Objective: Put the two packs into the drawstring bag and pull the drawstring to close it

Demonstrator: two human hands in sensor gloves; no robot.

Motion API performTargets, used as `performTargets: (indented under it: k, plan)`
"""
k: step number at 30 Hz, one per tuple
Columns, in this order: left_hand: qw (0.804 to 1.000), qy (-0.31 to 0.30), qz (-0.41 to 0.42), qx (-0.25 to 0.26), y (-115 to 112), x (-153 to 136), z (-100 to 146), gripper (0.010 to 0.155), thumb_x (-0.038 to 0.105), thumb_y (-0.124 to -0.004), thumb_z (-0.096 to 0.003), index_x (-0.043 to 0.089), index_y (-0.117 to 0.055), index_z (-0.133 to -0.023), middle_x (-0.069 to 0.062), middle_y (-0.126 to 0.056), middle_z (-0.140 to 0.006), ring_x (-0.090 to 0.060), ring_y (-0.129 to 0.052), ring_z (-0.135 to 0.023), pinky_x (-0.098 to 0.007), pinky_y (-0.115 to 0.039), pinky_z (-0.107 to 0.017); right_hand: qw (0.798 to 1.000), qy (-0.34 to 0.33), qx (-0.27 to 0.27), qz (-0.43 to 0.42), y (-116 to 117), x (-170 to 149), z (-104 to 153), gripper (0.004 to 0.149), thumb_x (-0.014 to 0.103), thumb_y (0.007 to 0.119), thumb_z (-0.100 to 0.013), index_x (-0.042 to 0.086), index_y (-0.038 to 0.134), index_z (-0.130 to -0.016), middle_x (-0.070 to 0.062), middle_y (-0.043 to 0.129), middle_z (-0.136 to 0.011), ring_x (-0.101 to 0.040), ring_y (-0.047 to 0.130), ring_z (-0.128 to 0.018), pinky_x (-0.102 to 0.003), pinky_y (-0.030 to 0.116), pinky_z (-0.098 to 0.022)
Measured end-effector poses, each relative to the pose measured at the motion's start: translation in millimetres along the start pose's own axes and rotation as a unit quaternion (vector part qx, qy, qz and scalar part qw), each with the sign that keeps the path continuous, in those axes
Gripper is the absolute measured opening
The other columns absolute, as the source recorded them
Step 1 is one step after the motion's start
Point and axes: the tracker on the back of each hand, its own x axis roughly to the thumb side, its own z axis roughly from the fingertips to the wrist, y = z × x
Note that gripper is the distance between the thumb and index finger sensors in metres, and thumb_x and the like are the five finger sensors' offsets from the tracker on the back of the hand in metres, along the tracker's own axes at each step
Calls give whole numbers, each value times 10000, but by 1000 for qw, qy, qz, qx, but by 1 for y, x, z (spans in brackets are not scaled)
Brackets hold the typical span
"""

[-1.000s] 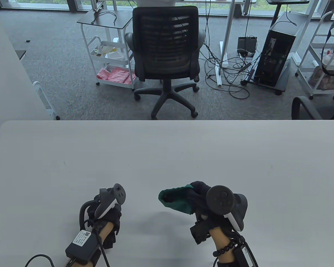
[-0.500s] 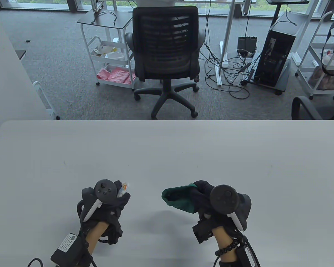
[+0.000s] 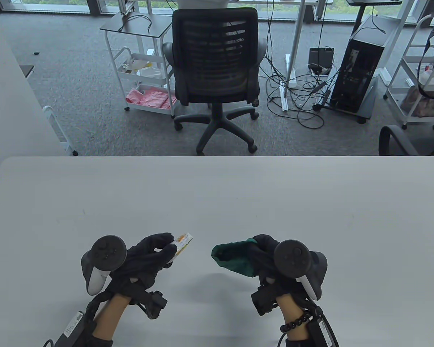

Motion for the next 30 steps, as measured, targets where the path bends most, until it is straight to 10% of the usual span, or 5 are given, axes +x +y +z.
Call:
performTargets:
  k: [12, 30]
  plan:
    - [994, -73, 57, -55, -9, 27, 9, 599, 626, -745, -467, 233, -803, -915, -124, -829, -944, -202, -1087, -514, -401, -952, -436, 999, -21, 23, 26, 14, 12, 2, 398, 341, 830, -515, 9, 931, -710, -92, 1036, -420, -101, 1075, -176, -318, 977, -180]
    - [991, -93, -88, -38, -23, 40, 16, 554, 594, -778, -462, 229, -849, -873, -115, -862, -913, -234, -1089, -470, -426, -946, -402, 993, -81, 87, 21, 36, 44, 12, 401, 347, 828, -515, 7, 937, -700, -87, 1039, -408, -92, 1075, -164, -310, 979, -168]
